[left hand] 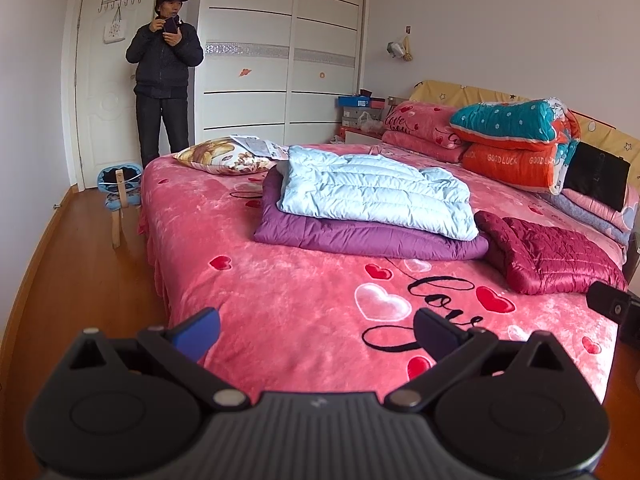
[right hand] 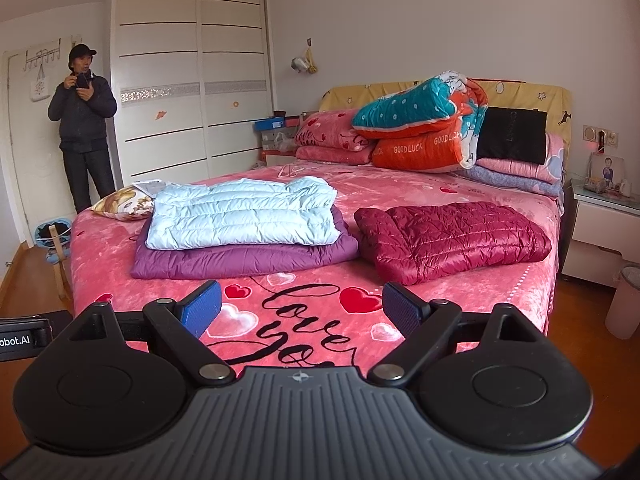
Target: Fold large clothes
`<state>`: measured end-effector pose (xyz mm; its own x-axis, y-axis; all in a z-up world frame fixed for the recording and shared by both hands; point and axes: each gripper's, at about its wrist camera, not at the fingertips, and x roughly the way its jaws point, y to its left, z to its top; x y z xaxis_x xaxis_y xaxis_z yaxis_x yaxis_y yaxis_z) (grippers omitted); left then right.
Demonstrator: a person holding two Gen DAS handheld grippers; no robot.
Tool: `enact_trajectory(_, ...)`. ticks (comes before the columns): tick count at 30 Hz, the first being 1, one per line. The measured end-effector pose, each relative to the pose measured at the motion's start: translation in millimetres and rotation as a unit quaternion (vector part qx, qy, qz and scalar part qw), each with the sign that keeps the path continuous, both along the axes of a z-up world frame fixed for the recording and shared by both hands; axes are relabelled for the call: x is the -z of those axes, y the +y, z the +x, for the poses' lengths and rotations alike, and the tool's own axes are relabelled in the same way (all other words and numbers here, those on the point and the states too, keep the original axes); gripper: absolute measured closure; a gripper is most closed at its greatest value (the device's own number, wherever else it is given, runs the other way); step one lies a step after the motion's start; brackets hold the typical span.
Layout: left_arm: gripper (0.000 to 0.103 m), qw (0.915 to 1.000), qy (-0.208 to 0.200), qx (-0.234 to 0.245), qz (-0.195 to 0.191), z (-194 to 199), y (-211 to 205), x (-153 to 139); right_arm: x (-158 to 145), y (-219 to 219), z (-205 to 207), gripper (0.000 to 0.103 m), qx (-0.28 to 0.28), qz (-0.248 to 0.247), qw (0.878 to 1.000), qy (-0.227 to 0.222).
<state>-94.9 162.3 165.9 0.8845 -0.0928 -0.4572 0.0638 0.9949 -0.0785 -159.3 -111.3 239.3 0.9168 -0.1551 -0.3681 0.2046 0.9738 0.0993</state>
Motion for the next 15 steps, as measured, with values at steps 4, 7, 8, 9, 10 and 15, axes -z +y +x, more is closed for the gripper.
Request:
enact_trajectory(4,0.001,1.0000,0.002,0.001,0.002,0.5,-0.9,1.3,1.9,-1.1,2.1,0.000,-0.002,0.001,1.000,0.004)
enact_trajectory(7,0.001,1.0000,0.003,0.001,0.004,0.9,-1.3,2.0,2.3,-2.4,2.9,0.000,-0.003,0.001,1.000,0.005)
enact_trajectory(8,0.001,1.0000,0.004,0.000,0.005,1.4,-2.0,1.9,2.4,-2.5,3.0,0.000,-0.003,0.001,1.000,0.006)
enact_trajectory(9,0.001,1.0000,0.004,0.000,0.005,1.6,-2.1,2.1,2.6,-2.7,3.3,0.000,-0.003,0.001,1.000,0.006)
enact_trajectory(10,0.001,1.0000,0.005,-0.001,0.006,1.9,-2.5,2.4,2.7,-3.0,3.6,0.000,-0.003,0.001,1.000,0.007)
enact_trajectory(15,0.001,0.9999,0.008,-0.003,0.008,3.5,-2.9,4.6,4.8,-4.7,5.4,0.000,-0.003,0.000,1.000,0.011)
